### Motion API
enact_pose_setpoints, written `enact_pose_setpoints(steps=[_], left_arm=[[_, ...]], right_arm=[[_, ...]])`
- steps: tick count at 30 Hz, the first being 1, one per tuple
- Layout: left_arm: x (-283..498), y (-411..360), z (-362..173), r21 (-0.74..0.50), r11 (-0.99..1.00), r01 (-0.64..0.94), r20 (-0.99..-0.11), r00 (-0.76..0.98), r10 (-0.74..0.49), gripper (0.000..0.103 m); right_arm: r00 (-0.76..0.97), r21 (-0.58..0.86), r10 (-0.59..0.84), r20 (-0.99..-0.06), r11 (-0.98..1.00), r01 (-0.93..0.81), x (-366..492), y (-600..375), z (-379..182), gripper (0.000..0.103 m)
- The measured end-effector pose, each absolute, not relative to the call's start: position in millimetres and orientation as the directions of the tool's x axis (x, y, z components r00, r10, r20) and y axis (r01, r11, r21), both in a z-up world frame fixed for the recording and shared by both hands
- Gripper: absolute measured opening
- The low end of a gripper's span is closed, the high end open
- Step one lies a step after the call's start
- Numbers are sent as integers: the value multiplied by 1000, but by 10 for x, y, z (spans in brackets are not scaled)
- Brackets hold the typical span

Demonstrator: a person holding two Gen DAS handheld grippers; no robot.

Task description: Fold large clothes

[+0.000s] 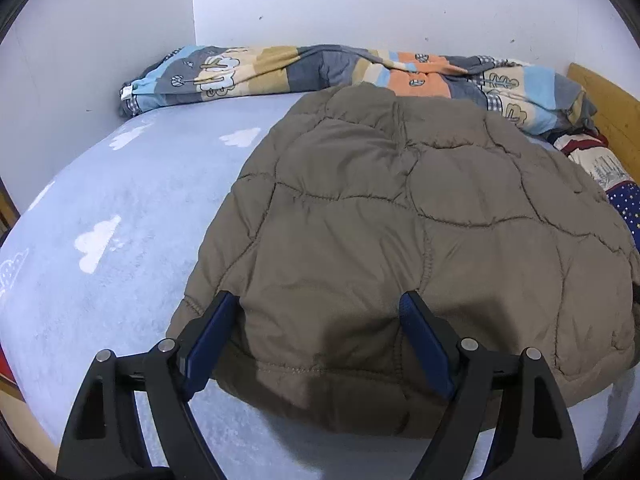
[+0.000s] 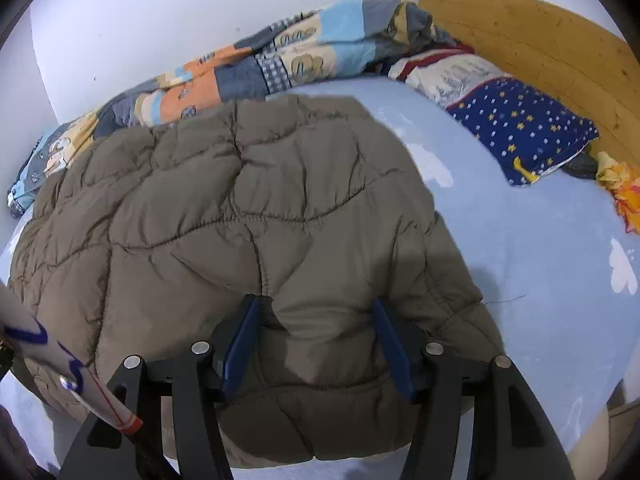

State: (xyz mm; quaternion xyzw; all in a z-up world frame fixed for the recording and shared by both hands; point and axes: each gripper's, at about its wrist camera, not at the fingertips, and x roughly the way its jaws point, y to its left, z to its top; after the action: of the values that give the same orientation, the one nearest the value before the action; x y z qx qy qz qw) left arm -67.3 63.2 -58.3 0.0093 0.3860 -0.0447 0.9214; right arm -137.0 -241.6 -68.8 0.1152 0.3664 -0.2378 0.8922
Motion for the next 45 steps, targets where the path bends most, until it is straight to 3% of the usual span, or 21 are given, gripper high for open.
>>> enact_pose_setpoints(steps=[4,8,18,24,30,36,42,45], left_arm=[[-771,628,-499,-30,996,86,-677,732,-84,83],[-844,649,-494,-71,994,85,-675,729,-111,83],[-821,591,-577,-53,994,92,-689,717,-103,83],[-805,574,-581,-48,994,95,-690,717,-102,83],[-871,565,-524,-54,994,100,-672,733,-110,83],[-1433,561,-75,-30,986,166,-546,823,-155,83],[-2047,595,572,-69,976,205,-472,855,-213,83],[-2404,572,917,-60,973,222,-435,872,-226,88]], right_arm=[[712,-1,-388,-586,879,477,-1475,-2171,-469,63],[777,-36,-336,-532,926,376,-1507,-1766,-391,63],[745,-156,-273,-609,962,225,-1251,-1341,-706,63],[709,-132,-260,-656,964,231,-1168,-1442,-860,73],[700,-123,-255,-667,965,234,-1164,-1471,-871,75],[769,-24,-246,-590,958,287,-1652,-1409,-415,75],[835,-14,-242,-493,963,271,-2319,-1217,202,77],[877,15,-232,-420,965,263,-2762,-1135,630,81]])
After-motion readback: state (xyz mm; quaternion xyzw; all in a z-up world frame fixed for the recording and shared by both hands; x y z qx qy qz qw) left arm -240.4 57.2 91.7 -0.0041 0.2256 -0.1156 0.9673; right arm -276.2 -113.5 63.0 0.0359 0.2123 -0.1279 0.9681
